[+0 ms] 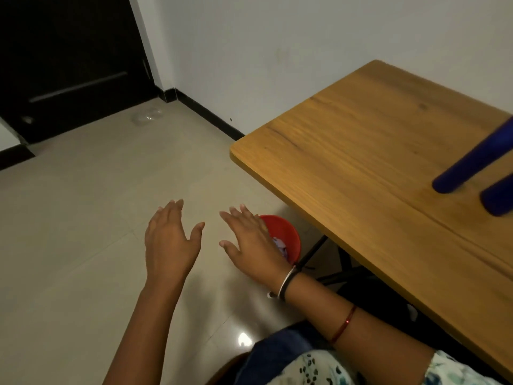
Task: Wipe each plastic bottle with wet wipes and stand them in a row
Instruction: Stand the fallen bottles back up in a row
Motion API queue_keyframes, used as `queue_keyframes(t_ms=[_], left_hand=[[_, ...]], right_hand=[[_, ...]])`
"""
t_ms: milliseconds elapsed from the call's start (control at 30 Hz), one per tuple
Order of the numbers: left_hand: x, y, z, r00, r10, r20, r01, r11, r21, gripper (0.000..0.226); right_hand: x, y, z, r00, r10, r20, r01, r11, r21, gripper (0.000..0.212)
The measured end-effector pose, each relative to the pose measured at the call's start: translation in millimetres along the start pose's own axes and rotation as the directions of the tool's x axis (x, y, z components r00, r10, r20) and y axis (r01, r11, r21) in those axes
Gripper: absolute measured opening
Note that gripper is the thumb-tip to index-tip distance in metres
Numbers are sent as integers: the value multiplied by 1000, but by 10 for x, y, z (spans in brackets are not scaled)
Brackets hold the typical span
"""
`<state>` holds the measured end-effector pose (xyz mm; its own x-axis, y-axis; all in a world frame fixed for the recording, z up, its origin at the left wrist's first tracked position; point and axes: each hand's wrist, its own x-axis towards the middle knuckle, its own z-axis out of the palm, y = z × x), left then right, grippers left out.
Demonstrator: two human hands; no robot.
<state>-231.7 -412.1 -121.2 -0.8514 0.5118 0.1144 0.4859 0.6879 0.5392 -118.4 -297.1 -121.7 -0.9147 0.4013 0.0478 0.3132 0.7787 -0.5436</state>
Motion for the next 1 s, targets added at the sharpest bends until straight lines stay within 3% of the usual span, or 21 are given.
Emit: queue_keyframes(t_ms=[133,367,533,767,1000], left_hand=[[-197,312,-268,993,99,-64,-103,993,-58,59],[-381,1090,-608,938,302,-168,-324,937,-130,55],[-360,1738,-523,872,464,-155,-486,858,-168,51],[-340,2664,-115,778,628,17,-615,768,-179,53],[-309,3043,459,735,654,180,-647,756,-102,53]], right_hand=[[-233,-172,-449,980,-122,-156,123,992,-1,53],[-640,-294,-1306,906,-191,-376,217,976,27,46],[-1015,-57,-1942,871,-131,-473,117,991,-59,42],[-1450,420,-2495,857,10,-515,-91,987,-133,41],[-1629,643,-2874,846,44,-531,-182,960,-210,35]])
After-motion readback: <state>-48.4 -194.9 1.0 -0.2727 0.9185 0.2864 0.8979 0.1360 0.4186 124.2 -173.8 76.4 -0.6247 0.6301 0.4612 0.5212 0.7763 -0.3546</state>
